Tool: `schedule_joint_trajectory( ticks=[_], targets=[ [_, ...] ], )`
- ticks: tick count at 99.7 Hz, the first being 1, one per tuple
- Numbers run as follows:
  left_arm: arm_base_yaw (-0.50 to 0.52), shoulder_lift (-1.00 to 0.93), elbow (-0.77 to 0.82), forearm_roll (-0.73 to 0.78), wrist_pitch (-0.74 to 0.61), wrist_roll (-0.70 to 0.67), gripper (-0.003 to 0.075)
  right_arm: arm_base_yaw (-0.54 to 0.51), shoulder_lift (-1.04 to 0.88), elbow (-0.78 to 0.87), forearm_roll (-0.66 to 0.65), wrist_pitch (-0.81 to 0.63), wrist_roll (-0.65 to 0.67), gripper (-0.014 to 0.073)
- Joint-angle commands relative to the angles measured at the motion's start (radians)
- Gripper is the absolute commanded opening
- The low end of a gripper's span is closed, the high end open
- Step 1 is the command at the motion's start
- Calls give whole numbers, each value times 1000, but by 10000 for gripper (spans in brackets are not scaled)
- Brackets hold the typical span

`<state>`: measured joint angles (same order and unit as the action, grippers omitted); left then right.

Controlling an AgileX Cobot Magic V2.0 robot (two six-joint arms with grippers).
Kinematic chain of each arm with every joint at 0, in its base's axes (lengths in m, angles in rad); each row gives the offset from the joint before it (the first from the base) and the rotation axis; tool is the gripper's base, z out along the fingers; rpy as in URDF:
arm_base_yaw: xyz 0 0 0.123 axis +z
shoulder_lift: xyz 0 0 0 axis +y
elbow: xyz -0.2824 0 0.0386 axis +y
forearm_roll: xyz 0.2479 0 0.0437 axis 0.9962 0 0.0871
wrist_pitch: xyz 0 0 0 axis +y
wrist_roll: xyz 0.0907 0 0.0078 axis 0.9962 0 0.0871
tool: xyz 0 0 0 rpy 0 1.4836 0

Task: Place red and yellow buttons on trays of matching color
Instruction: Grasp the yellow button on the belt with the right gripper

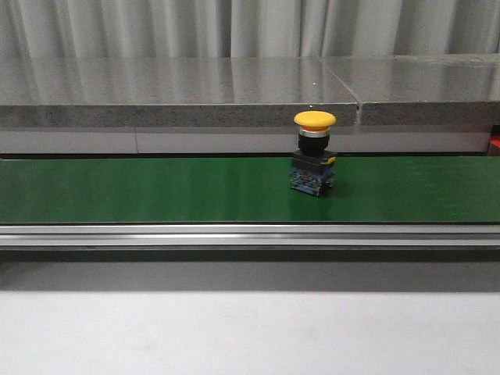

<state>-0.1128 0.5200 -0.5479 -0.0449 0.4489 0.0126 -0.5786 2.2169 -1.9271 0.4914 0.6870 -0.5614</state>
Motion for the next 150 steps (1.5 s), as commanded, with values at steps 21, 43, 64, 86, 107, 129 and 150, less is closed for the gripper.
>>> schedule_joint_trajectory(
  ticks=[21,43,64,86,107,129,150],
  targets=[
    [-7,3,-28,-8,-76,-13,-19,-5,-232,-32,43,143,9,664],
    [-7,3,-28,-8,-76,-13,-19,17,-373,36,62,228,10,664],
    [-7,3,-28,-8,-76,-13,-19,56,-539,222,62,242,-25,664],
    [-7,3,-28,-8,-76,-13,-19,124,-709,473,62,230,-57,664],
    [-7,3,-28,-8,-76,-13,-19,194,-849,678,62,228,-123,664],
    [-7,3,-28,-8,-76,-13,-19,300,-887,790,62,227,-230,664],
    [-7,3,-28,-8,-76,-13,-19,423,-854,811,61,208,-270,664]
  ],
)
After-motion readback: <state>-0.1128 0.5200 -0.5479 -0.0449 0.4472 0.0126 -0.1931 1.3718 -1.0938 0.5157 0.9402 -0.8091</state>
